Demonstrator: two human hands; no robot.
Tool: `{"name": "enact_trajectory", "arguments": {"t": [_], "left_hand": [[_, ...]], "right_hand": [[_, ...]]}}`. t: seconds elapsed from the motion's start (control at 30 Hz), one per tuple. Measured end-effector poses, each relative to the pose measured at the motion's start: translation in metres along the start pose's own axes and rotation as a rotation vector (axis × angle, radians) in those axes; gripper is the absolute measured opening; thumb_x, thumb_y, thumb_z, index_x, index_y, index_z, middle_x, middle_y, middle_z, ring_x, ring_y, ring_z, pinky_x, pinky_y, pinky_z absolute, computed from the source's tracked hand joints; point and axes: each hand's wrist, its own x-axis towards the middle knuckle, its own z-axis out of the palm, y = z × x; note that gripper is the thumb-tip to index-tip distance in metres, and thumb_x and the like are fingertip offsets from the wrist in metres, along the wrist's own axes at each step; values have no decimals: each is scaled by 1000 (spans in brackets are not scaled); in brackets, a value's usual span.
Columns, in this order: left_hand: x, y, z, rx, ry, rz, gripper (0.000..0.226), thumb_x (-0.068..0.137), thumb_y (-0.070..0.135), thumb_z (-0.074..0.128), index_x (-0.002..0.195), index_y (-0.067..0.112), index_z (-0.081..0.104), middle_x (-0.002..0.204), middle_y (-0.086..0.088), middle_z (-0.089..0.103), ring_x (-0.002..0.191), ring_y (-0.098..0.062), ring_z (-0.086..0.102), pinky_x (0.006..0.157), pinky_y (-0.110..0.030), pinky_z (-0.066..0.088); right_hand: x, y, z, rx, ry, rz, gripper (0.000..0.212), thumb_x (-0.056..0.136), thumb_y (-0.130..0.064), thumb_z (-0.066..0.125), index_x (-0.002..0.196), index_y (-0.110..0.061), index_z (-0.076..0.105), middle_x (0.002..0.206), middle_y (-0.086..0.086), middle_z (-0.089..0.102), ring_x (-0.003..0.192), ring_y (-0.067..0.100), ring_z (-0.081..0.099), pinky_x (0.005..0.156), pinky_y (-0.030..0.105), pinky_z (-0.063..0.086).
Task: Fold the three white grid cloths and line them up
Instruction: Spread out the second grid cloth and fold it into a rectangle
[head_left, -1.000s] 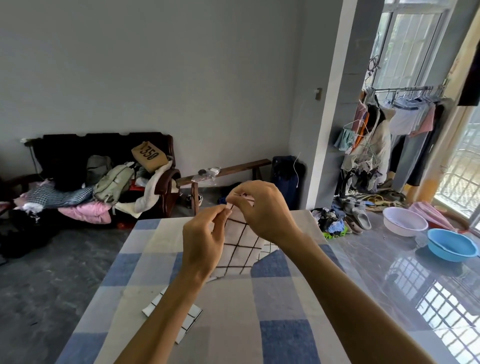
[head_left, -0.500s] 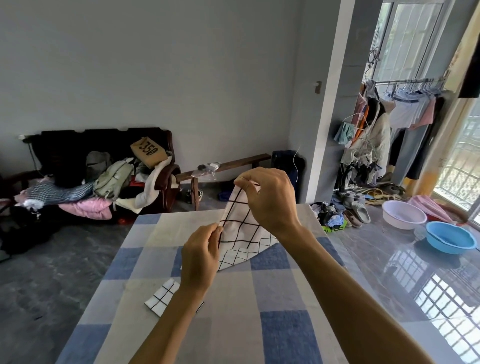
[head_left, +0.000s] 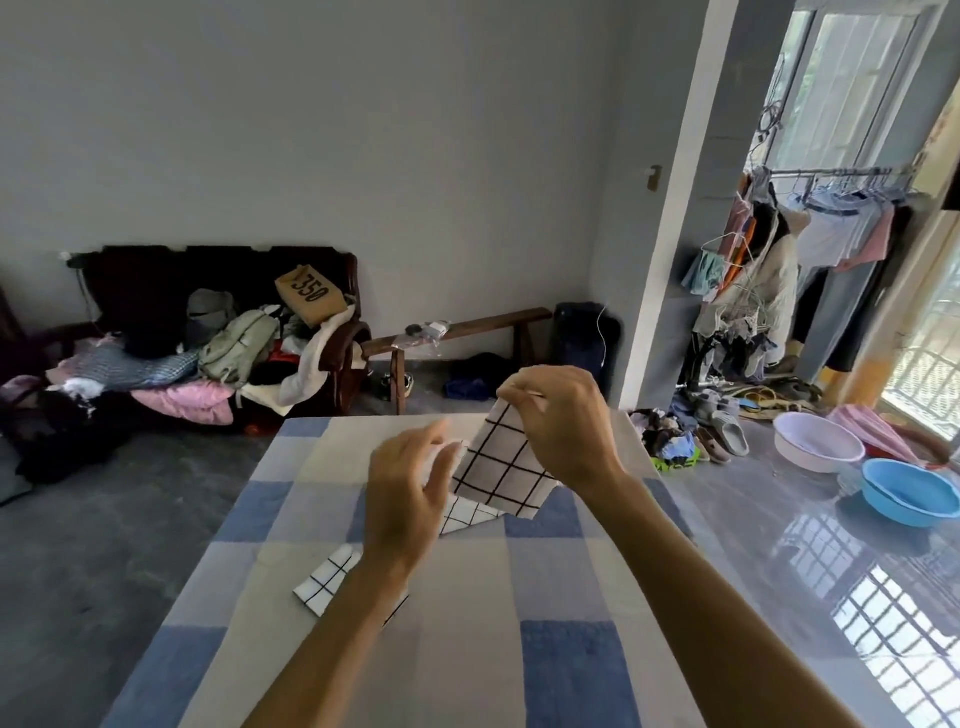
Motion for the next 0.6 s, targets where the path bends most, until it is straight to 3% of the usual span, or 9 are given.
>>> {"name": "enact_trajectory", "arguments": {"t": [0.1,0.2,0.3,0.4,0.53,0.6], "left_hand": [[12,21,10,-45,-29,66,50,96,50,40,109,9,66,99,-5,70,94,-15,62,84,-31,49],[11,22,16,-66,38,71,46,94,47,44,98,9,69,91,-5,72,85,-15,63,79,-35,51],[1,13,17,-37,53,42,43,92,45,49,93,7,70,85,-6,71,79,-9,58,74,-34,50],[-14,-1,20,22,42,30,32,89,38,58,89,7,70,80,-5,70,75,-11,58,72,-30,47],[-44,-29,21,74,-34,-20,25,90,34,58,90,12,70,80,0,68,77,-14,57,74,-15,37],[-57,-43,19,76,-110,-79,23,91,33,57,89,15,70,79,4,68,74,-13,58,72,-19,42]], "right_hand": [[-9,-12,6,73,-60,19,10,88,-21,66,88,-16,75,82,-6,72,74,5,63,78,29,52],[-13,-22,2,112,-78,18,9,87,-18,68,87,-14,75,84,-2,73,81,10,65,79,19,50],[-19,-18,4,110,-85,6,7,85,-15,70,89,-13,76,107,3,71,108,18,62,95,33,47],[-22,-12,10,94,-67,57,7,85,-17,70,89,-16,75,124,3,63,122,23,53,100,47,43],[-19,-8,6,109,45,58,7,85,-19,69,88,-16,75,120,-1,64,124,20,50,100,48,42],[-16,-10,3,114,90,45,7,85,-18,69,88,-16,75,115,-1,66,120,14,52,99,46,45]]}}
